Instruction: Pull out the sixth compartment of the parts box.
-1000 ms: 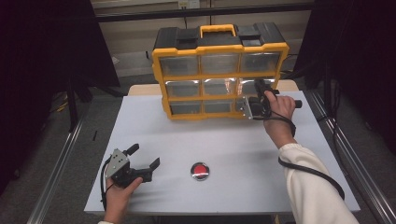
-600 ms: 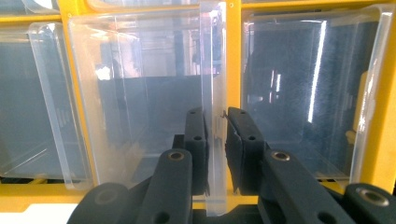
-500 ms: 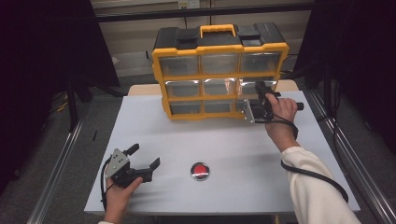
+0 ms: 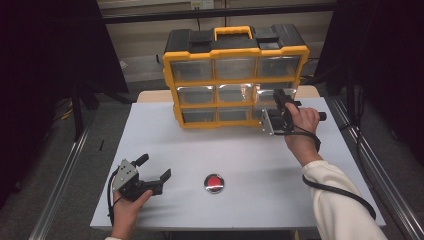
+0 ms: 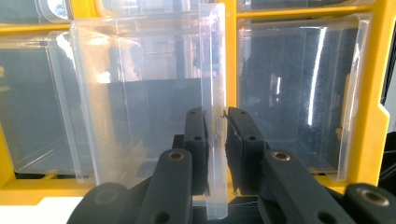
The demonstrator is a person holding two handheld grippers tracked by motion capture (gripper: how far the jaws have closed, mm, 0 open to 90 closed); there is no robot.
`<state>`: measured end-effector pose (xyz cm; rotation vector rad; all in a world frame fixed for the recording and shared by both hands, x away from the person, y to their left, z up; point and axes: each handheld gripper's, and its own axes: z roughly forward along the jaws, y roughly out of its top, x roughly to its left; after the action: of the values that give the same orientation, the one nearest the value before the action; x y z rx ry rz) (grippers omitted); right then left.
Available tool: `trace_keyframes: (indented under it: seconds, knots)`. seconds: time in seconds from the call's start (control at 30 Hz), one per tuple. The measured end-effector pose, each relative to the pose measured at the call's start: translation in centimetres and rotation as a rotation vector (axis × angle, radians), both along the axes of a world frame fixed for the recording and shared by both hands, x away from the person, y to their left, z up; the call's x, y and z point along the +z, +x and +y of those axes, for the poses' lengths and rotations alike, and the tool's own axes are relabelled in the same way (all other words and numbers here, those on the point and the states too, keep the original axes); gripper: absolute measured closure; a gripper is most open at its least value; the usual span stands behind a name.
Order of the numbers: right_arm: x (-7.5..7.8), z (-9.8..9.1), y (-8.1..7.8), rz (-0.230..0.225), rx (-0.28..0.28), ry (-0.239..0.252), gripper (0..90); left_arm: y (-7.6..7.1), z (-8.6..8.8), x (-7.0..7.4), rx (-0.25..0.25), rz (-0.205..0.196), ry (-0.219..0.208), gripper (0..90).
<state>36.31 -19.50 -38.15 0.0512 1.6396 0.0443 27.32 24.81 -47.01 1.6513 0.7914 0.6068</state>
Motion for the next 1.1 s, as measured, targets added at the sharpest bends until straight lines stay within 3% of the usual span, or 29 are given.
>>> trace_keyframes:
  seconds: [0.33, 0.47, 0.63, 0.7, 0.73, 0.97, 1.1]
  knots:
    - [0.0, -0.1, -0.5, 0.003, 0.004, 0.004, 79.9, 0.0, 0.0, 0.0, 0.0, 0.0, -0.001, 2.6]
    - [-0.1, -0.1, -0.8, 0.006, -0.002, 0.016, 79.9, 0.0, -0.1, 0.0, -0.001, 0.0, -0.023, 2.6]
    - [0.0, -0.1, -1.0, 0.003, 0.008, -0.005, 79.9, 0.0, -0.1, 0.0, -0.002, -0.001, -0.02, 2.6]
    - [-0.1, -0.1, -1.1, 0.003, 0.001, 0.017, 79.9, 0.0, 0.0, 0.0, -0.004, -0.001, -0.008, 2.6]
    - [0.1, -0.1, -1.1, -0.004, 0.013, -0.01, 80.0, 0.0, 0.0, 0.0, 0.001, 0.0, -0.012, 2.6]
    - [-0.1, -0.1, -1.5, 0.003, 0.004, 0.01, 79.9, -0.1, 0.0, 0.0, 0.002, 0.0, -0.012, 2.6]
    - [0.0, -0.1, -1.7, 0.006, 0.015, -0.007, 80.0, -0.1, 0.0, 0.0, 0.003, 0.004, -0.018, 2.6]
